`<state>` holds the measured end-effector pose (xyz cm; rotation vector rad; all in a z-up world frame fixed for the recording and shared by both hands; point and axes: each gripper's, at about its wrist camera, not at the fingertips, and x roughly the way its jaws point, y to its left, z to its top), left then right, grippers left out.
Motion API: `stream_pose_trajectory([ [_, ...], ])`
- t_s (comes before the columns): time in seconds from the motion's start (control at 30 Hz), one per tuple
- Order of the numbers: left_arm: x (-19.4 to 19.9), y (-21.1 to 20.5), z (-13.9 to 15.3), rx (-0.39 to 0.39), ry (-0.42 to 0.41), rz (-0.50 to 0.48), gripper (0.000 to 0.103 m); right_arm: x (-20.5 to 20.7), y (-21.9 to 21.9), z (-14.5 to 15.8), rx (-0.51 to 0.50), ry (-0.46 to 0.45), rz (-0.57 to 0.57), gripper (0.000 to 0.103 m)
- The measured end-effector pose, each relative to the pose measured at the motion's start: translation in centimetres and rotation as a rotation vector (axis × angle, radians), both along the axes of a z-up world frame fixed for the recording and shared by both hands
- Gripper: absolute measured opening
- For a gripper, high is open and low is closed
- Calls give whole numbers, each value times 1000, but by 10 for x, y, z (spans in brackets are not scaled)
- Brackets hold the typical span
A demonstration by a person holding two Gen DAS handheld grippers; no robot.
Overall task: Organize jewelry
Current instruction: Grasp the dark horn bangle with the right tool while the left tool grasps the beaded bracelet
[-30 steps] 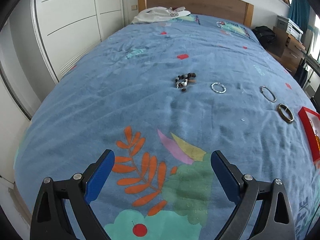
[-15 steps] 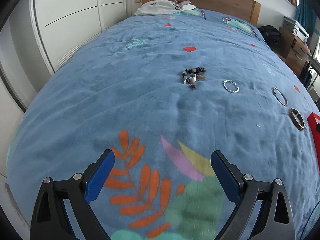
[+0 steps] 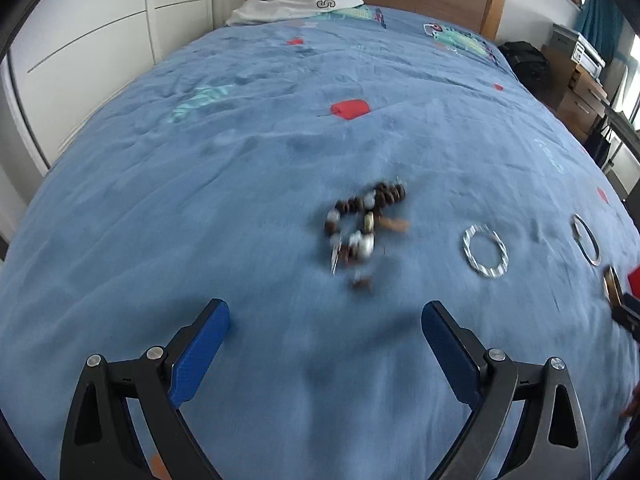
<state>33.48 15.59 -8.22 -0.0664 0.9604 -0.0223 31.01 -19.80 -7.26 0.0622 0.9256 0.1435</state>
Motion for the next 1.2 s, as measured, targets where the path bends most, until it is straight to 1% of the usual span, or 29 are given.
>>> stream_pose_trajectory([
  [0.17,27,-4,-7,10,-9,-6,95,13,-1,-6,-6,0,8,77],
  [0.23,34,-7,-8,16,-15,-17,93,15,0,-7,-11,1,12,77],
  [0.3,39,-11,-9,19,-17,-31,84,19,0,-9,-10,2,14,77],
  [0.43,47,-17,-10,17,-24,-53,75,20,-2,-11,11,4,1,78],
  [0.5,48,-19,-10,18,-29,-59,67,20,-1,-12,10,4,-4,78],
  [0.53,49,-21,-10,19,-32,-65,64,20,0,-12,2,6,-4,78],
  [0.6,51,-24,-10,21,-34,-75,52,21,2,-12,-9,6,-3,77],
  [0.63,52,-26,-9,20,-34,-80,49,21,2,-12,-10,6,-2,77],
  [0.7,54,-27,-10,3,-28,-82,32,21,2,-12,-4,5,-4,77],
  [0.77,54,-29,-9,-1,-30,-78,22,21,3,-12,1,4,-5,76],
  [0.8,53,-30,-9,-1,-33,-77,18,20,3,-11,1,3,-3,76],
  [1.0,42,-30,-3,-3,-44,-56,17,12,2,-7,30,-7,2,76],
  [1.2,18,-27,12,-15,-56,-39,17,-2,5,6,51,-28,15,76],
])
